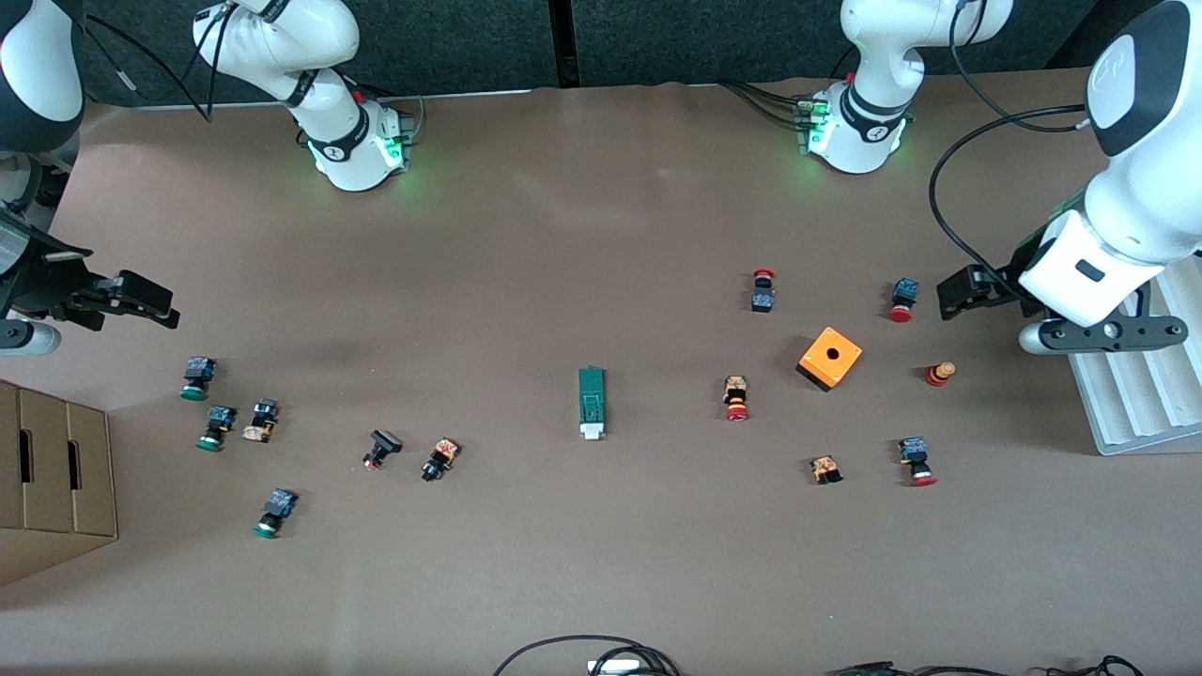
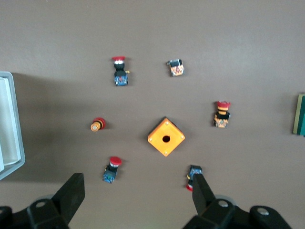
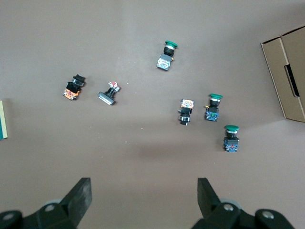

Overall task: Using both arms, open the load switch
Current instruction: 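Move the left gripper over the green load switch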

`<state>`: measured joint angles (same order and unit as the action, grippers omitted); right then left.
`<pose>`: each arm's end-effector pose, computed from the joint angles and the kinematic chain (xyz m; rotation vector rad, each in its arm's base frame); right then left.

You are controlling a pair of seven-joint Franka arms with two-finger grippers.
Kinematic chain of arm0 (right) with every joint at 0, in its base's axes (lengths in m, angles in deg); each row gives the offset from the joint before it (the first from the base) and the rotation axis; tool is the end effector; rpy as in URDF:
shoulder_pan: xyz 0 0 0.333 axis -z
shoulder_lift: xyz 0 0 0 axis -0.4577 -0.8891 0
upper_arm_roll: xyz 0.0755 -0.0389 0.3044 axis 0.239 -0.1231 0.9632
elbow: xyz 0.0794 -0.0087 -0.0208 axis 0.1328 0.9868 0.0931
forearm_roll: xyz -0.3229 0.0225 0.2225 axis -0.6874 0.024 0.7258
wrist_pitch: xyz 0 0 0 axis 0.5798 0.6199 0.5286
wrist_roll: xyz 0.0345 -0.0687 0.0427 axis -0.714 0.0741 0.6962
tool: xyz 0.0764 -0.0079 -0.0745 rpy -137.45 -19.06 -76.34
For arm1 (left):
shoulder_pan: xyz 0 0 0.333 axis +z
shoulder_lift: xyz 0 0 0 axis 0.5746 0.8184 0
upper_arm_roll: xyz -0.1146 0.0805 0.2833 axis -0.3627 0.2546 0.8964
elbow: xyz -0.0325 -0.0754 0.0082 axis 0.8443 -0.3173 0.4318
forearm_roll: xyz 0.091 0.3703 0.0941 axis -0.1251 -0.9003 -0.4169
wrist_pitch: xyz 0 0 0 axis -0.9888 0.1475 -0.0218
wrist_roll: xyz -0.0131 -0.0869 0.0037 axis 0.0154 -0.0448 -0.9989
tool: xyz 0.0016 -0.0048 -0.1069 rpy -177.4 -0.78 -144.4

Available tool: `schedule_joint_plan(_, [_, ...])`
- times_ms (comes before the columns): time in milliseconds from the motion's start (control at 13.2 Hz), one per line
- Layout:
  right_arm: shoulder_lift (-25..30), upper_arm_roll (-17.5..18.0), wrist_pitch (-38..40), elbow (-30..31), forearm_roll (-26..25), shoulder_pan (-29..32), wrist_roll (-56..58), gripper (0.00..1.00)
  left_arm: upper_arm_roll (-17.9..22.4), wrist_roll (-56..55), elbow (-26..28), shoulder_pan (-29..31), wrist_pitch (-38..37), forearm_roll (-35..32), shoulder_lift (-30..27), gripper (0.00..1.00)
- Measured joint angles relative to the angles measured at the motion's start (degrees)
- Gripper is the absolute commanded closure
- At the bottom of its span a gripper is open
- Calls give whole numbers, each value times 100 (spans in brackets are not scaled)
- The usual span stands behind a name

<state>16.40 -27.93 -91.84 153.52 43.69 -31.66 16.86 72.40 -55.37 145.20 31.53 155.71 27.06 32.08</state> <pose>0.5561 -0.0299 0.5939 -3.1181 0.0546 -0.0191 0.5819 -0.0809 0.5787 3.1374 0.0384 -0.0584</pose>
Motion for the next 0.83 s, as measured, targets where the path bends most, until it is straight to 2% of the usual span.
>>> schedule_joint_plan(379, [0, 0, 0, 0, 0, 0, 0, 0, 13, 2, -1, -48, 307, 12, 85, 0])
schedule_joint_plan(531, [0, 0, 0, 0, 0, 0, 0, 0, -246, -358, -3, -93, 351, 19, 86, 0])
schedule_joint_plan(834, [0, 0, 0, 0, 0, 1, 0, 0, -1050, -1831, -3, -216, 562, -6, 112, 0])
